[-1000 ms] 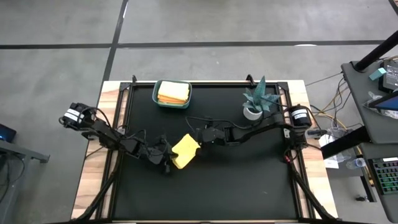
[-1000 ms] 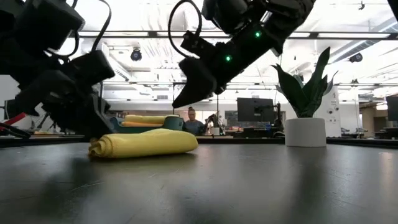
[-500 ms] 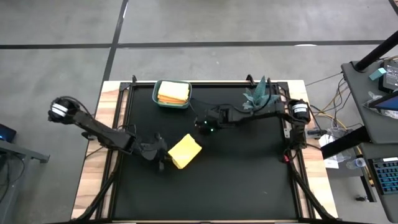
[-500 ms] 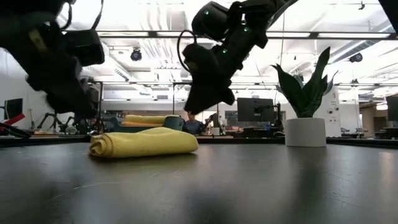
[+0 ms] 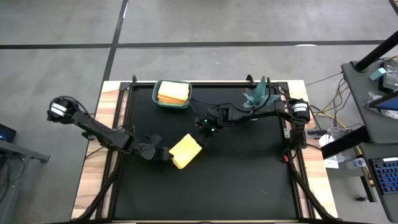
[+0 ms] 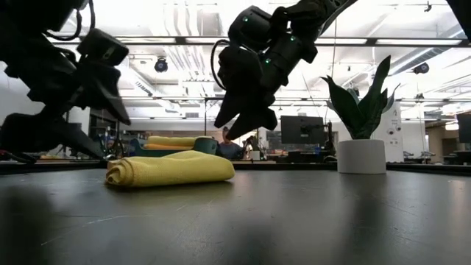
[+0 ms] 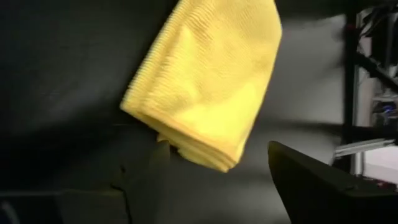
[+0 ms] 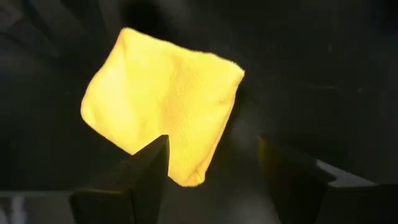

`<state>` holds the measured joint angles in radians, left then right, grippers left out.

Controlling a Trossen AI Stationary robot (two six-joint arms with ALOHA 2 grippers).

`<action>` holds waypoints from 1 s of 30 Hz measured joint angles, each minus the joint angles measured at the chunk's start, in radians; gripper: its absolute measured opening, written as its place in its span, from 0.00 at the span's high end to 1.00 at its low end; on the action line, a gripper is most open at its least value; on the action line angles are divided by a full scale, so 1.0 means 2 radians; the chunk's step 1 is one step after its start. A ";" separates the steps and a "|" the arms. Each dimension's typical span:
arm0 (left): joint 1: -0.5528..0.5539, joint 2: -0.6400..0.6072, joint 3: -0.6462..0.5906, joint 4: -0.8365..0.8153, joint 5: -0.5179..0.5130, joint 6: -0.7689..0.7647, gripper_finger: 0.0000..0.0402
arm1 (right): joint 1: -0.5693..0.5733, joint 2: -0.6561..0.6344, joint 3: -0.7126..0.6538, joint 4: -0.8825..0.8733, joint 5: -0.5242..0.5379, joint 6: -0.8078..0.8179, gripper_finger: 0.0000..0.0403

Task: Fold microfiber towels
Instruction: Put the yellow microfiber cloth into the blue bin

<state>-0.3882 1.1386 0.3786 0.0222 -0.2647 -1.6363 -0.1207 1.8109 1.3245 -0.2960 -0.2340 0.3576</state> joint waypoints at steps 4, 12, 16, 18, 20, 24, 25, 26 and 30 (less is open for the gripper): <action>0.000 0.034 0.000 0.053 -0.009 -0.016 0.34 | 0.000 0.000 -0.010 0.014 -0.001 0.005 0.41; 0.000 0.120 0.005 0.158 0.014 -0.030 0.34 | 0.000 0.019 -0.013 0.036 -0.001 0.006 0.41; 0.000 0.123 0.010 0.161 0.033 -0.030 0.34 | 0.000 0.037 -0.012 0.039 -0.005 0.006 0.41; 0.000 0.117 0.010 0.159 0.042 -0.030 0.34 | 0.000 0.041 -0.012 0.042 -0.005 0.005 0.41; 0.000 0.107 0.011 0.157 0.056 -0.031 0.34 | 0.000 0.043 -0.012 0.046 -0.006 0.002 0.41; 0.000 0.089 0.011 0.141 0.091 -0.031 0.34 | 0.000 0.043 -0.006 0.050 -0.007 -0.012 0.41; 0.000 0.084 0.011 0.132 0.103 -0.031 0.34 | 0.000 0.043 -0.003 0.051 -0.007 -0.015 0.41; -0.001 0.082 0.011 0.130 0.116 -0.032 0.34 | 0.000 0.043 -0.001 0.051 -0.007 -0.018 0.41; -0.019 0.081 0.011 0.116 0.121 -0.046 0.34 | 0.000 0.048 0.007 0.054 -0.013 -0.031 0.41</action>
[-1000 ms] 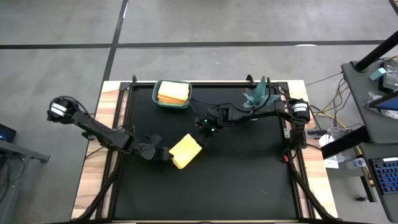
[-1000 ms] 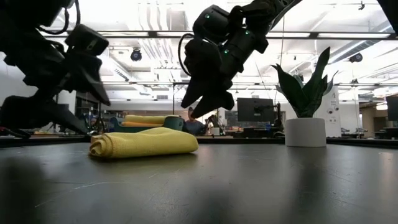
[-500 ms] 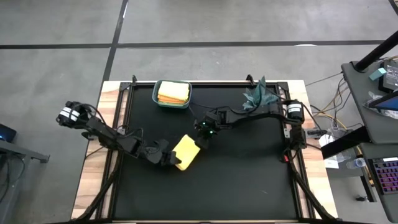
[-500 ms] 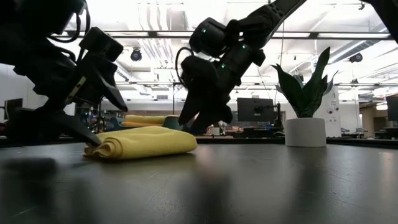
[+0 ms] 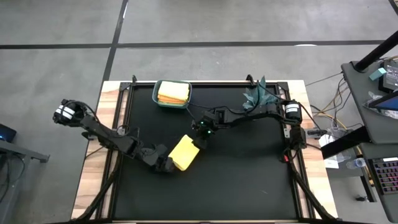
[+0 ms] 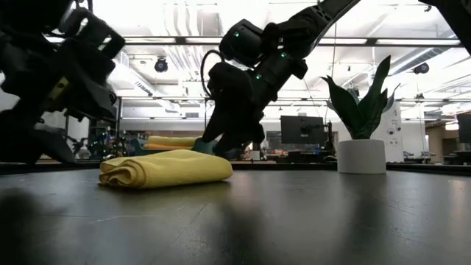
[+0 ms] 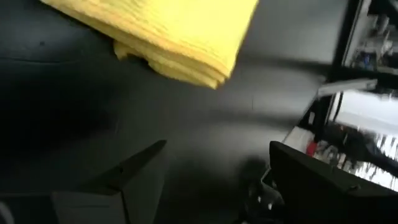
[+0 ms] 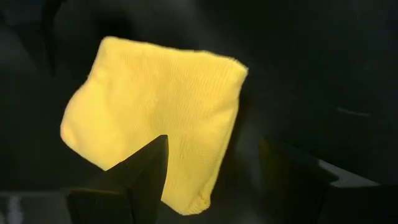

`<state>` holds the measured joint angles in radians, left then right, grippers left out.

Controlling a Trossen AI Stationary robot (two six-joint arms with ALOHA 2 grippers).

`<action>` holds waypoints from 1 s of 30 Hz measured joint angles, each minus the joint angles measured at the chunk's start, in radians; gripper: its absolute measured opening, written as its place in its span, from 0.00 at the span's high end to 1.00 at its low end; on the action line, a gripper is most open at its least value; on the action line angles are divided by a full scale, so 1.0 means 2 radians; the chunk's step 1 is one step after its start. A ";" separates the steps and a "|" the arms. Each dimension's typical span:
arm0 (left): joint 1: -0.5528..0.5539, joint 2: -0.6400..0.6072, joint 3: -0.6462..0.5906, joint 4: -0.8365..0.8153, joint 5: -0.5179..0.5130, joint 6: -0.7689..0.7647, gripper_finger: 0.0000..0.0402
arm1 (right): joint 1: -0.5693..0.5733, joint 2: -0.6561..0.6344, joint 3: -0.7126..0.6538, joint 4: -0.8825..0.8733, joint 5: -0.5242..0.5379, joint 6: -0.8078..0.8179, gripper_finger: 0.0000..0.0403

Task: Fold microfiber towels
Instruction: Put the yellow microfiber cloth into the blue bin

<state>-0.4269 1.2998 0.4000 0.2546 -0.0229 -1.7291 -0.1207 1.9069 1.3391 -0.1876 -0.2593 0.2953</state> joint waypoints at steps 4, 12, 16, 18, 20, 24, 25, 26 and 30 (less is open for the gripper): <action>0.000 0.013 0.000 0.004 -0.024 -0.010 0.34 | 0.000 0.016 0.006 0.002 -0.019 0.000 0.41; 0.004 0.063 0.000 0.033 -0.077 -0.035 0.34 | 0.000 0.028 0.008 0.007 -0.032 -0.003 0.41; 0.017 0.093 0.000 0.083 -0.094 -0.034 0.34 | 0.000 0.028 0.008 0.012 -0.033 -0.004 0.41; 0.022 0.105 0.000 0.098 -0.097 -0.031 0.34 | 0.000 0.028 0.008 0.013 -0.041 -0.005 0.41; 0.029 0.116 0.000 0.105 -0.098 -0.027 0.35 | 0.000 0.028 0.008 0.018 -0.052 -0.004 0.41; 0.035 0.120 0.000 0.108 -0.108 -0.023 0.40 | 0.000 0.029 0.008 0.027 -0.055 -0.004 0.41; 0.036 0.120 0.000 0.108 -0.114 -0.022 0.41 | 0.000 0.029 0.008 0.029 -0.055 -0.004 0.41; 0.037 0.120 0.000 0.108 -0.121 -0.021 0.43 | 0.000 0.032 0.008 0.033 -0.055 -0.004 0.41; 0.038 0.120 0.001 0.110 -0.151 -0.004 0.51 | 0.000 0.044 0.008 0.056 -0.062 -0.003 0.41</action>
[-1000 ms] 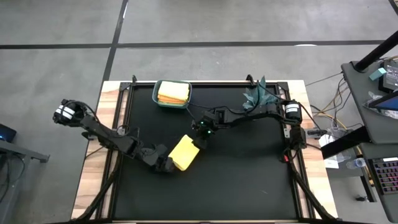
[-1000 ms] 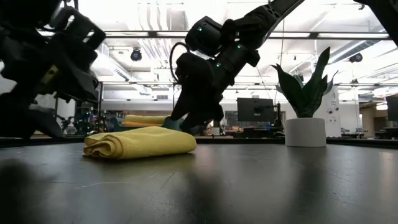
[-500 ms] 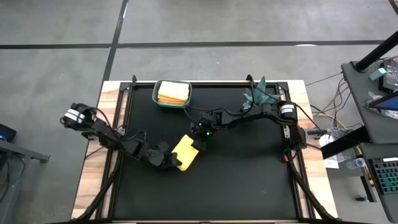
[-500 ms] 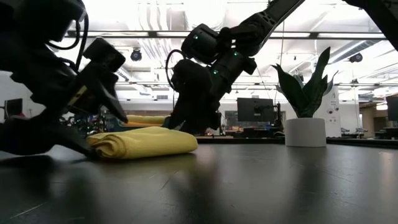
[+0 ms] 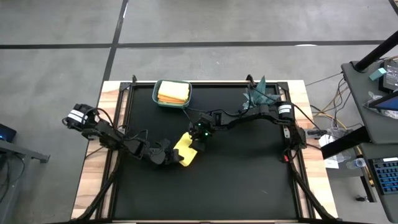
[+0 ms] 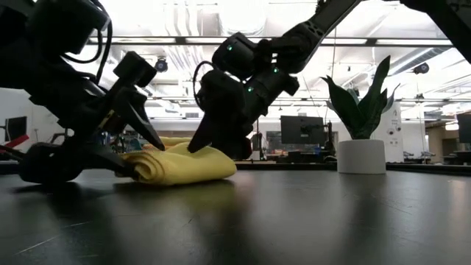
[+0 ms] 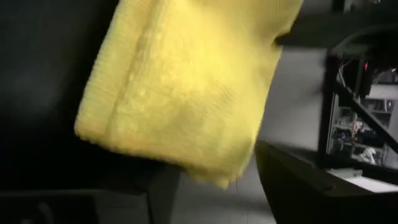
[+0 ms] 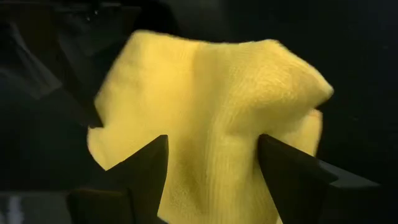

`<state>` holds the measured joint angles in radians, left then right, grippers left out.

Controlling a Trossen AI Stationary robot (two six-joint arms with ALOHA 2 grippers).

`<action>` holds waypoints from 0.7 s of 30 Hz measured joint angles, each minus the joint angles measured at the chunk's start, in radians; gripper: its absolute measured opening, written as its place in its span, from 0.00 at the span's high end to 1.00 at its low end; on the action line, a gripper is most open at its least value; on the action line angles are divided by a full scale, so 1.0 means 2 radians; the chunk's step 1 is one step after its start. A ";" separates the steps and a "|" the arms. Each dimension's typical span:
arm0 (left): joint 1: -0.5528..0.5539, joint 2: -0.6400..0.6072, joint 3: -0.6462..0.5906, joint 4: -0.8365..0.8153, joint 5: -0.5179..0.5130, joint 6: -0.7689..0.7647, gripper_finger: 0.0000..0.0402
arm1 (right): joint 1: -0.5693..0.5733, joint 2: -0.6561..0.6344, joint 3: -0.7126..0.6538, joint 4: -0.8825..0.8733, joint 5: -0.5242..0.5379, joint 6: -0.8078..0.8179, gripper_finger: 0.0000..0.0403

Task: Fold microfiber towels
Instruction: Put the yellow microfiber cloth into the blue bin

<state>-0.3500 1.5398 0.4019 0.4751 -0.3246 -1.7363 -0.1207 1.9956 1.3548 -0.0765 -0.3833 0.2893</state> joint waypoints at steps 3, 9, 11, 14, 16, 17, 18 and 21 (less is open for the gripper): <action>0.003 0.000 0.000 -0.003 -0.016 0.013 0.58 | 0.000 0.012 0.000 0.013 -0.013 0.006 0.43; 0.006 0.001 0.000 -0.011 -0.036 0.039 0.76 | 0.000 0.018 0.000 0.027 -0.025 0.013 0.54; 0.006 0.001 0.000 -0.016 -0.037 0.046 0.82 | 0.000 0.018 0.000 0.030 -0.027 0.013 0.59; 0.006 0.001 0.000 -0.017 -0.037 0.064 0.93 | 0.000 0.018 0.000 0.034 -0.031 0.013 0.70; 0.006 0.001 0.000 -0.017 -0.037 0.075 0.97 | 0.000 0.018 0.000 0.034 -0.032 0.013 0.79; 0.006 0.000 0.000 -0.019 -0.037 0.078 0.98 | 0.000 0.018 0.000 0.034 -0.031 0.012 0.83; 0.006 -0.001 -0.001 -0.020 -0.037 0.081 0.98 | 0.000 0.017 0.000 0.034 -0.031 0.010 0.88; 0.007 -0.004 -0.001 -0.024 -0.031 0.097 0.98 | 0.000 0.012 0.000 0.035 -0.032 0.004 0.96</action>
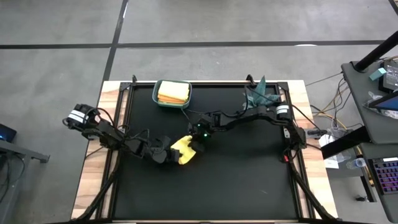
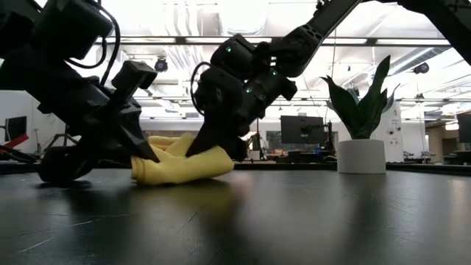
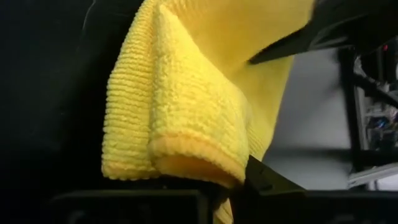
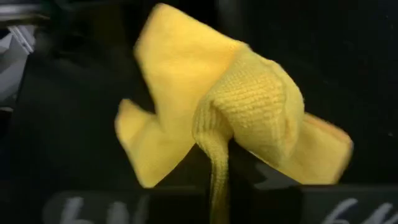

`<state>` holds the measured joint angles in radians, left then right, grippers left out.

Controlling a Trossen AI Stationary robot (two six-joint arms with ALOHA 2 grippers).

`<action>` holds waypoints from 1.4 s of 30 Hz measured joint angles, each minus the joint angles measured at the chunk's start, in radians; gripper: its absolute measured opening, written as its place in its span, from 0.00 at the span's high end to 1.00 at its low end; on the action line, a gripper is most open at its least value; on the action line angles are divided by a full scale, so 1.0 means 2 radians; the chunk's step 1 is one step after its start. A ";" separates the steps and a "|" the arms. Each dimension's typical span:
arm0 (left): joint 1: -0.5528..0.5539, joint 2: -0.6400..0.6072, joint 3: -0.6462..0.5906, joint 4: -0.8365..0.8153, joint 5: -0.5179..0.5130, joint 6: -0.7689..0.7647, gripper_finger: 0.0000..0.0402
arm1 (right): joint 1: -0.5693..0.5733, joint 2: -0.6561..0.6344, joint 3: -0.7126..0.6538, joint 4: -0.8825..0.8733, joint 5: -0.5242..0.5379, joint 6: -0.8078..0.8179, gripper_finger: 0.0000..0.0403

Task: Fold microfiber towels
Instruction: Put the yellow microfiber cloth into the blue bin

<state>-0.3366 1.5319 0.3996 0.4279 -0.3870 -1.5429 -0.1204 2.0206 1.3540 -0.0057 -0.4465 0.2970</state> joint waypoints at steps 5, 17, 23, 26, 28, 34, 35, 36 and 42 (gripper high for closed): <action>0.007 -0.039 -0.003 -0.052 -0.002 0.045 0.99 | 0.000 -0.015 0.000 0.009 0.001 0.000 0.97; 0.080 -0.228 -0.002 -0.180 0.005 0.221 1.00 | -0.003 -0.058 0.000 0.038 0.117 -0.029 0.97; 0.154 -0.296 -0.001 -0.201 0.022 0.332 1.00 | -0.020 -0.065 0.000 0.083 0.151 -0.037 0.97; 0.200 -0.318 -0.001 -0.202 0.043 0.391 1.00 | -0.037 -0.065 0.000 0.102 0.158 -0.036 0.97; 0.232 -0.327 -0.001 -0.202 0.062 0.424 1.00 | -0.049 -0.065 0.000 0.119 0.159 -0.036 0.97; 0.331 -0.331 0.026 -0.208 0.129 0.524 1.00 | -0.080 -0.065 0.018 0.135 0.159 -0.037 0.97; 0.346 -0.328 0.034 -0.208 0.142 0.542 1.00 | -0.083 -0.064 0.023 0.137 0.159 -0.041 0.97; 0.361 -0.323 0.041 -0.208 0.152 0.561 1.00 | -0.086 -0.064 0.028 0.136 0.159 -0.044 0.97; 0.445 -0.276 0.107 -0.255 0.211 0.659 1.00 | -0.106 -0.042 0.072 0.136 0.159 -0.048 0.97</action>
<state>0.5540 0.9794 0.6131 -0.0822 0.0342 -0.2251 -0.3332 1.9359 1.4982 0.2665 -0.1283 0.2012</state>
